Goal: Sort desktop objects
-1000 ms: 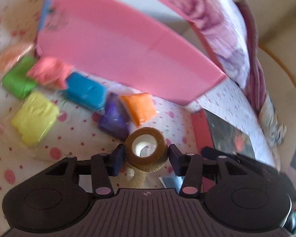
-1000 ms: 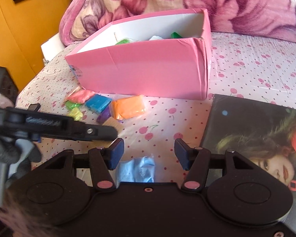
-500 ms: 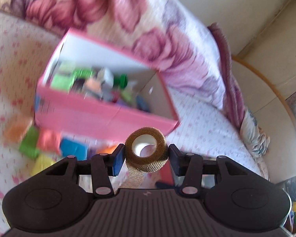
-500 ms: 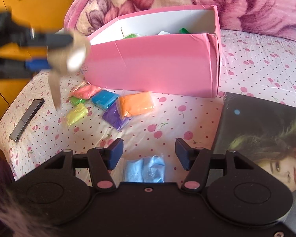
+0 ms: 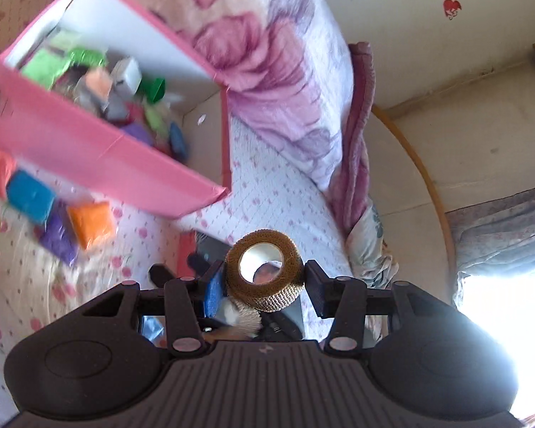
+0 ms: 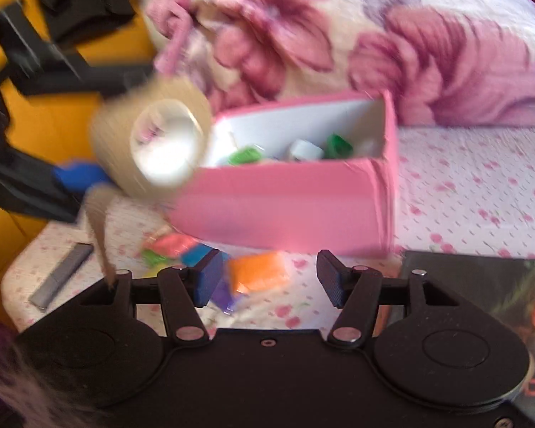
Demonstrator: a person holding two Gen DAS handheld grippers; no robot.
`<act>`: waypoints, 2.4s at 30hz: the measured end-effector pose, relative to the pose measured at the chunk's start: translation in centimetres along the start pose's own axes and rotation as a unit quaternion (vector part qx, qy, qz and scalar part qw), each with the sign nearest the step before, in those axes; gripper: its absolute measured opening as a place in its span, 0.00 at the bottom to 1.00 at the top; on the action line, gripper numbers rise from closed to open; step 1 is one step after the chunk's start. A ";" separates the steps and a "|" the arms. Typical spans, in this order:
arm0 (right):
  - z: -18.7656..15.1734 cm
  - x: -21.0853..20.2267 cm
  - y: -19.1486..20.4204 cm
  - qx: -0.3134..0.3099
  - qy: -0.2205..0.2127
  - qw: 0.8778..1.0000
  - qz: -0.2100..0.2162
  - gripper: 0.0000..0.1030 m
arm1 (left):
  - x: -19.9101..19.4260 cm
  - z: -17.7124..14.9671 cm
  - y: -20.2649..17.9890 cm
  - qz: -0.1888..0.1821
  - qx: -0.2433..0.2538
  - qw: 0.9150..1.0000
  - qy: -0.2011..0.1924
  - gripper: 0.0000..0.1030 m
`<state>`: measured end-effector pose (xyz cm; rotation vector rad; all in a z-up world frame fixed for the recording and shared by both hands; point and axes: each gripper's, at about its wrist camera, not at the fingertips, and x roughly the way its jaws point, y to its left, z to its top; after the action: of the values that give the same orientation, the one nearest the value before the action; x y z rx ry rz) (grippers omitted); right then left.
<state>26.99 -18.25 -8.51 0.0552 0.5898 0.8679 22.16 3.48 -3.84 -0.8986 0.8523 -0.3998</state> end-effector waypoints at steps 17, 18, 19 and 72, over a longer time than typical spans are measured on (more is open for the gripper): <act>0.6 -1.3 -0.1 0.022 -0.017 0.995 0.099 0.57 | -0.1 0.2 1.6 0.041 0.040 0.998 -0.018 0.45; 0.6 -1.4 0.2 0.016 -0.020 0.995 0.100 0.57 | -0.1 0.1 1.6 0.040 0.038 0.998 -0.017 0.45; 0.6 -1.5 0.3 0.013 -0.025 0.995 0.100 0.57 | -0.1 0.1 1.7 0.038 0.036 0.998 -0.017 0.45; -3.2 6.2 1.0 0.070 0.142 0.986 0.056 0.68 | -1.1 -2.7 10.5 0.177 0.033 0.983 0.030 0.63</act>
<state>27.73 -13.68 -13.80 0.0929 0.9226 0.9499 18.99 8.90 -12.70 -0.6599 1.0266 -0.1449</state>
